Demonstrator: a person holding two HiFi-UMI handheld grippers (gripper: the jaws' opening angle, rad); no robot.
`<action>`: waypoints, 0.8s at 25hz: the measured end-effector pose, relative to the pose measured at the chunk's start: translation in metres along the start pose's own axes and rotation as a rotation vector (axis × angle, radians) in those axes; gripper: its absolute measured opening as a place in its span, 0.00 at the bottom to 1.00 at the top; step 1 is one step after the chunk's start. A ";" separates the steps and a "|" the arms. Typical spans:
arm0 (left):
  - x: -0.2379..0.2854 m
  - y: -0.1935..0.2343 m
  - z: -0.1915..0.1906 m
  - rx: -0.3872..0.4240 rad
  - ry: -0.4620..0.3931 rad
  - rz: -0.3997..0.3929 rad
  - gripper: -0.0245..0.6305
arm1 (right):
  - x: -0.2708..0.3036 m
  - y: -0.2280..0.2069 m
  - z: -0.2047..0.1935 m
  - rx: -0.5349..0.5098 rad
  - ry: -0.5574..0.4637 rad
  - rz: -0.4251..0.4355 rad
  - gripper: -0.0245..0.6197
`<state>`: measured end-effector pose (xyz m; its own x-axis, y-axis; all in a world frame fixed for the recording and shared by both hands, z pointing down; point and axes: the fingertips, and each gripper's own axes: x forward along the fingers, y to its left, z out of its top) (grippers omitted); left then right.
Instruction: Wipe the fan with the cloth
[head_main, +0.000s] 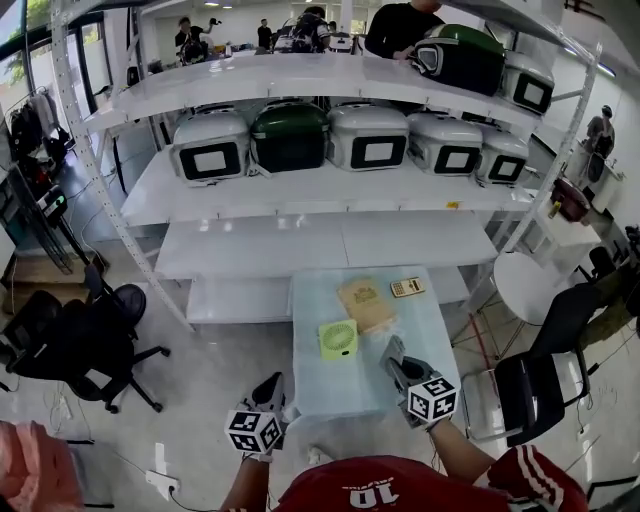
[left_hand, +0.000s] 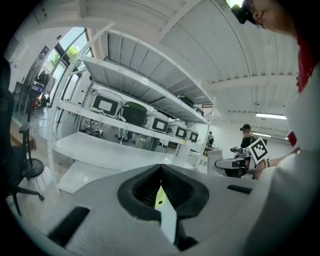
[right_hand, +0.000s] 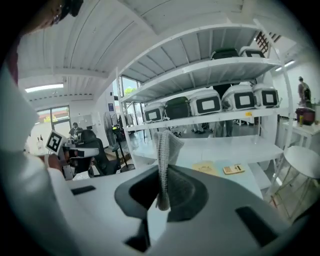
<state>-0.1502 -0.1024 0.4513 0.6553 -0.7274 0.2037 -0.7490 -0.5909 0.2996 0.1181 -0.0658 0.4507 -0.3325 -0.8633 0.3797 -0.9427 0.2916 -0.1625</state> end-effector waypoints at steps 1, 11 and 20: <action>-0.005 -0.005 0.005 0.009 -0.012 0.002 0.04 | -0.007 -0.005 0.008 -0.008 -0.017 -0.007 0.06; -0.032 -0.113 0.039 0.060 -0.121 -0.041 0.04 | -0.131 -0.005 0.056 -0.071 -0.179 0.047 0.06; -0.100 -0.267 0.029 0.138 -0.187 -0.093 0.04 | -0.269 -0.011 0.031 -0.063 -0.263 0.099 0.06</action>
<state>-0.0188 0.1177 0.3241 0.7023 -0.7119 0.0012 -0.7009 -0.6911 0.1765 0.2191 0.1505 0.3217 -0.4112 -0.9043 0.1146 -0.9089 0.3972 -0.1271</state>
